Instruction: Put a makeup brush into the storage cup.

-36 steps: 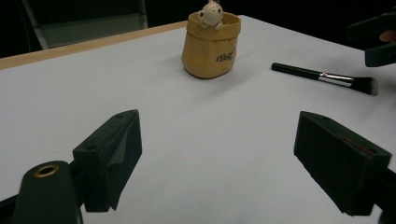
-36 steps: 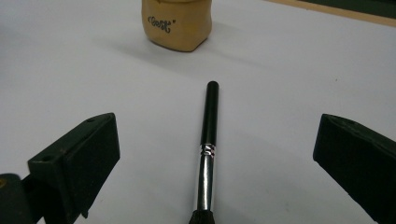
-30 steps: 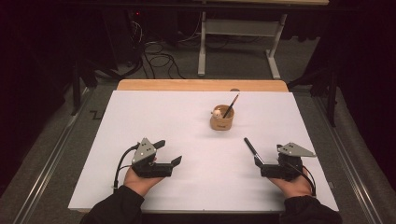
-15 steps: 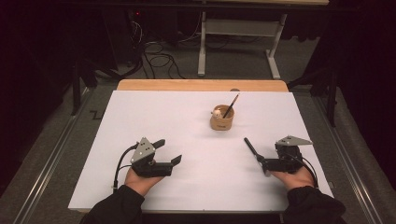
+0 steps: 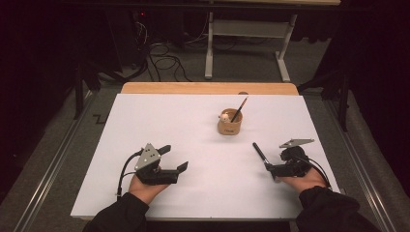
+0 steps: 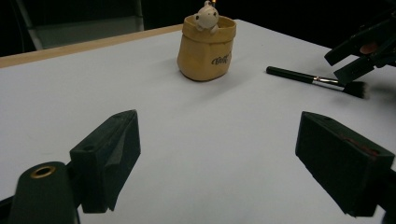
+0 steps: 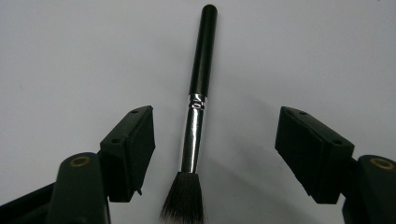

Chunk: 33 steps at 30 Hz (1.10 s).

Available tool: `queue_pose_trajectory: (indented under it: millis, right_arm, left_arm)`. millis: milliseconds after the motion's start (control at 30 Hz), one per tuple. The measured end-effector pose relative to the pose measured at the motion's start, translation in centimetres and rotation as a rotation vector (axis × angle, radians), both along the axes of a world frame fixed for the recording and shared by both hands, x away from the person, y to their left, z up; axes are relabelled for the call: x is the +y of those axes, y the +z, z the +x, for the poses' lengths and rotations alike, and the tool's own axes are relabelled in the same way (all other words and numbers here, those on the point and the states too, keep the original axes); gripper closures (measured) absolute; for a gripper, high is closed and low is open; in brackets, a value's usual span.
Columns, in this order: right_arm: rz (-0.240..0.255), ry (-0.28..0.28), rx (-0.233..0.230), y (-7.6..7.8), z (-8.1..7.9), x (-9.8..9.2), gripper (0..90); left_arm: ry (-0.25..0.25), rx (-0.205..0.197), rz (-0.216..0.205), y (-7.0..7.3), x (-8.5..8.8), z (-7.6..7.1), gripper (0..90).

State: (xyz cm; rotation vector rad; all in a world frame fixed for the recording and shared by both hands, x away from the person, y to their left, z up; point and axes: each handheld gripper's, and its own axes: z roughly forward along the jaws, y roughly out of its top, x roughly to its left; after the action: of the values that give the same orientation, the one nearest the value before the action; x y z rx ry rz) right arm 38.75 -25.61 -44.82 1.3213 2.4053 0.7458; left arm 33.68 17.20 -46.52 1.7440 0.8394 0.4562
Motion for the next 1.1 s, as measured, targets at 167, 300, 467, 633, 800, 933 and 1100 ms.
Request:
queue_pose_trajectory:
  millis: [167, 300, 467, 633, 800, 933, 1100]
  right_arm:
    - [-0.044, 0.005, 0.046, -0.2, 0.3, 0.4, 33.8]
    - [-0.058, 0.014, 0.079, -0.3, 0.5, 0.5, 34.0]
    - [-0.050, 0.020, 0.115, -0.1, 0.8, 0.7, 41.7]
    - [-0.075, 0.029, 0.138, 0.1, 1.0, 0.9, 50.6]
    - [-0.094, 0.047, 0.166, -0.2, 1.1, 1.1, 58.7]
    - [-0.094, 0.042, 0.161, -0.2, 1.2, 1.3, 65.6]
    - [-0.102, 0.038, 0.179, -0.2, 1.4, 1.6, 72.7]
  left_arm:
    - [0.001, 0.001, -0.005, 0.0, 0.1, 0.0, 14.6]
    - [-0.003, -0.003, 0.001, 0.1, 0.1, 0.0, 14.7]
    - [-0.003, -0.004, 0.004, 0.1, 0.1, -0.1, 14.7]
    - [-0.002, -0.007, 0.005, 0.1, 0.1, -0.1, 14.7]
    - [-0.002, -0.007, 0.007, 0.1, 0.0, -0.1, 14.7]
    - [-0.002, -0.006, 0.007, 0.1, 0.0, -0.1, 14.7]
    - [0.000, -0.006, 0.006, 0.1, 0.1, -0.1, 14.7]
